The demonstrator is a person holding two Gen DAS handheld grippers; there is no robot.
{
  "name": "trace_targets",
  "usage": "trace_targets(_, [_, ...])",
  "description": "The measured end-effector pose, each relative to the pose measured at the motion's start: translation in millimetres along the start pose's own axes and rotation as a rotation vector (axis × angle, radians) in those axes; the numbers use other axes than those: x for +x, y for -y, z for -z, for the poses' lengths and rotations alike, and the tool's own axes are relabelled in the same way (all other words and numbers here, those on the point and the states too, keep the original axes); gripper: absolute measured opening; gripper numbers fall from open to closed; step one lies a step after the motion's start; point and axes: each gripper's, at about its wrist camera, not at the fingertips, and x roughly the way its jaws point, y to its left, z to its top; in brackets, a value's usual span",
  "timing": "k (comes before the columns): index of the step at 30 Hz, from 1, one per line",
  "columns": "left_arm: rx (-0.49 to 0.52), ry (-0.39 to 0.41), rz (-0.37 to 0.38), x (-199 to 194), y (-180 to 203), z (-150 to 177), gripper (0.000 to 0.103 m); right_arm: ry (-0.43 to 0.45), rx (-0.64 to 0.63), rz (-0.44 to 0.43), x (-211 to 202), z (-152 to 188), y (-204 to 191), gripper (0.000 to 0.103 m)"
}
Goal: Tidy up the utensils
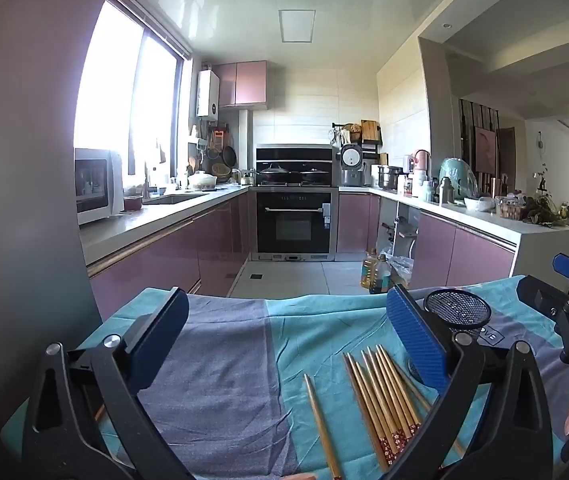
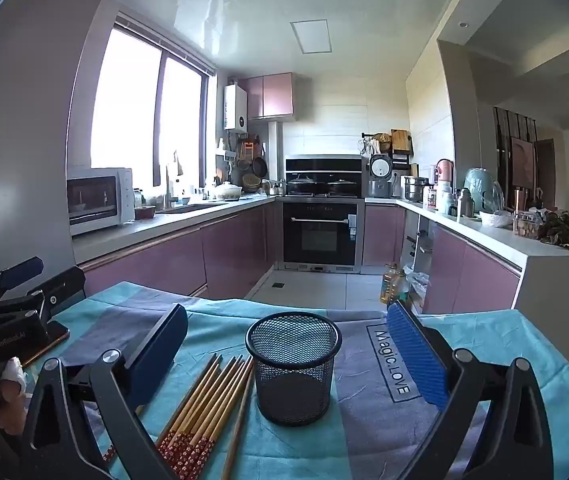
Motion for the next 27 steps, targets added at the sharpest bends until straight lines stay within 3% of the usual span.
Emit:
trace_targets(8, [0.013, 0.010, 0.002, 1.2, 2.3, -12.1, 0.097, 0.008, 0.005, -0.002, -3.2, -4.1, -0.5, 0.097])
trace_targets(11, [0.009, 0.048, 0.002, -5.6, -0.3, 0.8, 0.097, 0.024, 0.009, 0.004, -2.8, -3.8, -4.8, 0.097])
trace_targets(27, [0.011, 0.067, 0.003, -8.7, 0.7, 1.6, 0.097, 0.038, 0.007, 0.004, -3.3, 0.7, -6.6, 0.097])
